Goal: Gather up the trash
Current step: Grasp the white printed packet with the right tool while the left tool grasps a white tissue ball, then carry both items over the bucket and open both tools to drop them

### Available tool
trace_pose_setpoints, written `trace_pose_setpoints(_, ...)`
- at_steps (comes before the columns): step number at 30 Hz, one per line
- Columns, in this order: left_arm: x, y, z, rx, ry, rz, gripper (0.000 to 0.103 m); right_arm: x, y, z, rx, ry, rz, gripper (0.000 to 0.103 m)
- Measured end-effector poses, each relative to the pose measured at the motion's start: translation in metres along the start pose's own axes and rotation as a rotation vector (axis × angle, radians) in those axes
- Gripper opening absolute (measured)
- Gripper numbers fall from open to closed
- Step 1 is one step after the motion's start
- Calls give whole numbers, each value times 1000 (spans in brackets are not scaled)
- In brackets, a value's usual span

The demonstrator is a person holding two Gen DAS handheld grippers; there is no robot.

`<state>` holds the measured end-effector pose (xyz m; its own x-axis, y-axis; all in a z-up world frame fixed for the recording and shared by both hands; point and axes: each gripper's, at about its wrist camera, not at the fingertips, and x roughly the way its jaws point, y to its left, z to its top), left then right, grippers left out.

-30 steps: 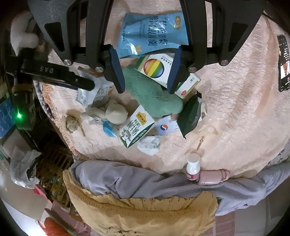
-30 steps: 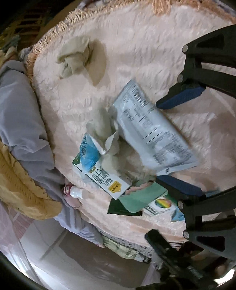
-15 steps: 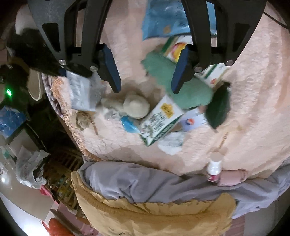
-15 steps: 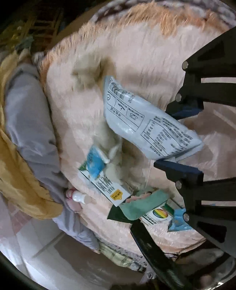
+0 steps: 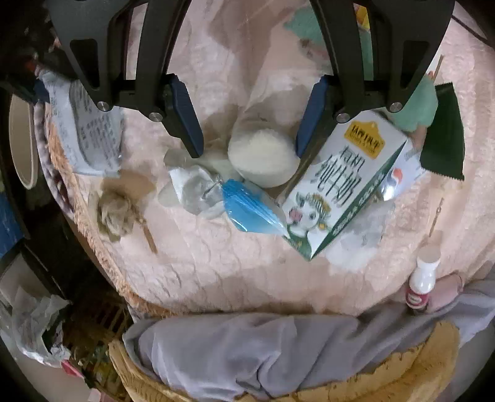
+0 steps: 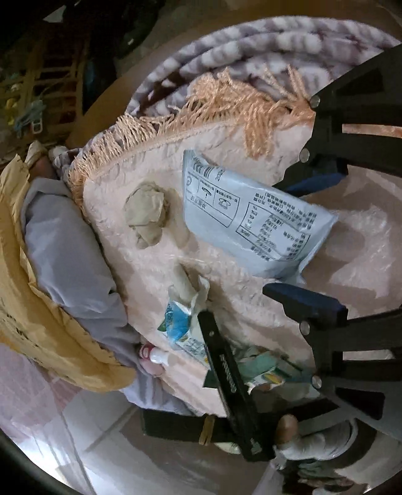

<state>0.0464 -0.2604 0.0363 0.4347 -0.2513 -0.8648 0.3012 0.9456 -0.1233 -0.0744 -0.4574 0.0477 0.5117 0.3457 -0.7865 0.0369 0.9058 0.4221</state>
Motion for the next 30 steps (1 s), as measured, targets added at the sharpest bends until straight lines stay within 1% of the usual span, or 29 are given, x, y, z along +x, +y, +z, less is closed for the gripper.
trace_pose_setpoints(1,0,0,0,-7,-2,-7,58,4,0,2,6,-2,1,68)
trace_pose_setpoints(2,0,1,0,-18,-3,-14,52,7,1,4,8,-3,-7,72)
trace_pose_setpoints(3,-1,3,0,-28,-6,-10,35,11,3,5,8,-2,-18,72)
trace_pose_setpoints(5,-5,6,-2,-38,0,-30,34,18,2,7,11,1,-26,70)
trace_pose_setpoints(6,-8,7,-3,-44,2,-45,32,20,2,7,4,-6,-33,57)
trace_pose_setpoints(7,-11,9,-5,-50,5,-59,32,20,1,6,-6,-13,-54,57)
trace_pose_setpoints(8,-15,11,-7,-57,4,-73,31,19,1,4,-13,-19,-57,55)
trace_pose_setpoints(11,-32,13,-15,-58,-13,-94,30,7,-3,-1,-5,-32,-35,53)
trace_pose_setpoints(15,-57,10,-29,-41,-32,-131,30,-18,-4,-7,-12,-60,-10,53)
trace_pose_setpoints(17,-73,6,-36,-35,-38,-180,30,-35,-4,-11,-21,-77,-2,53)
trace_pose_setpoints(19,-85,4,-42,-35,-58,-208,30,-47,-3,-14,-28,-90,-6,53)
trace_pose_setpoints(21,-94,-1,-45,-28,-72,-213,30,-58,-2,-18,-39,-105,-15,53)
trace_pose_setpoints(25,-103,-17,-50,-4,-75,-222,30,-78,-7,-27,-50,-128,-50,53)
trace_pose_setpoints(30,-110,-49,-50,45,-84,-240,30,-106,-29,-36,-22,-167,-92,53)
